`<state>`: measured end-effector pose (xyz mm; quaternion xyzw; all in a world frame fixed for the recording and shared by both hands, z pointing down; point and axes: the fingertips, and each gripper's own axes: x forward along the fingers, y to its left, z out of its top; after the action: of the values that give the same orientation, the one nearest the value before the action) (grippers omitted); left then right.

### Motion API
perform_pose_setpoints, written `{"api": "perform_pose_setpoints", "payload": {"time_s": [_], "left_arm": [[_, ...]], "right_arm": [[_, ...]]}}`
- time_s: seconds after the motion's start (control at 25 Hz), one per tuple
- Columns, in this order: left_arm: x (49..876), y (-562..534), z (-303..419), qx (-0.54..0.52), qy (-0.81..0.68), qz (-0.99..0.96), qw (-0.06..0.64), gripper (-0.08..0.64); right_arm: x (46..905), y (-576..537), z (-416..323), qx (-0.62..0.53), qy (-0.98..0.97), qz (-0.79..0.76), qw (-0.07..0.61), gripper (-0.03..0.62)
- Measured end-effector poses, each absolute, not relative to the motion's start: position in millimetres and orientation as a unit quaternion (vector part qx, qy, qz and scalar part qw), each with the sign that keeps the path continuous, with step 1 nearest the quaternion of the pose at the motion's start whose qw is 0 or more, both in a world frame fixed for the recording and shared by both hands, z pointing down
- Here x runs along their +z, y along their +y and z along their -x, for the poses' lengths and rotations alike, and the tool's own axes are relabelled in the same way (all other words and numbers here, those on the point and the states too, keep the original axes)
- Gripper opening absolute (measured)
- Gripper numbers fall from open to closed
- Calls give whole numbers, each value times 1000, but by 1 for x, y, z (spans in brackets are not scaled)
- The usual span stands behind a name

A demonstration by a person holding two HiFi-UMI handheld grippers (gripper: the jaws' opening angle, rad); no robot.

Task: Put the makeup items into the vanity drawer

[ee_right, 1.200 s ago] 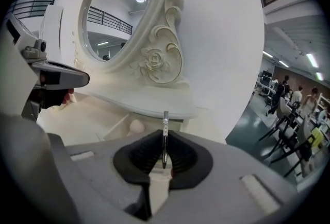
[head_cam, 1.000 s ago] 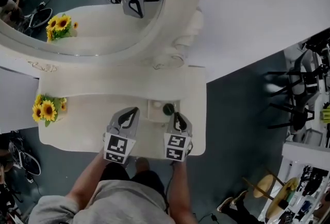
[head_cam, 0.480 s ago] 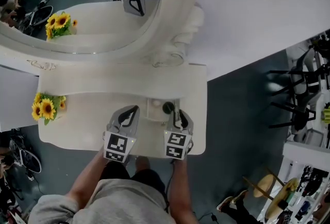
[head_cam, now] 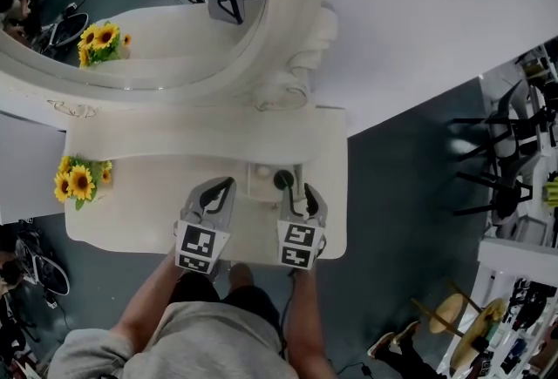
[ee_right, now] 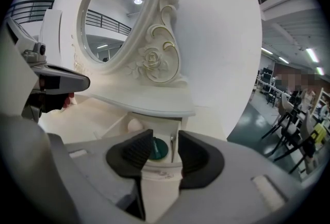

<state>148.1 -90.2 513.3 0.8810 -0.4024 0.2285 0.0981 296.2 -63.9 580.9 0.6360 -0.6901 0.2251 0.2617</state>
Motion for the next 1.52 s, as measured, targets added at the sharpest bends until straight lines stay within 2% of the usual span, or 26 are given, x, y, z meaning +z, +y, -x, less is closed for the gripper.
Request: {"api": "perform_pose_setpoints", "payload": {"time_s": [0.6, 1.0, 1.24, 1.52], "left_arm": [[435, -91, -125, 167, -442, -880, 41, 11], [379, -82, -73, 118, -497, -860, 4, 11], [365, -71, -45, 108, -519, -848, -7, 11], [360, -61, -22, 102, -537, -838, -11, 11]], "right_arm": [[483, -65, -267, 139, -735, -633, 200, 155], [403, -68, -211, 44, -777, -608, 157, 95], [379, -63, -175, 9, -795, -590, 140, 7], [372, -56, -148, -3, -809, -573, 130, 6]]}}
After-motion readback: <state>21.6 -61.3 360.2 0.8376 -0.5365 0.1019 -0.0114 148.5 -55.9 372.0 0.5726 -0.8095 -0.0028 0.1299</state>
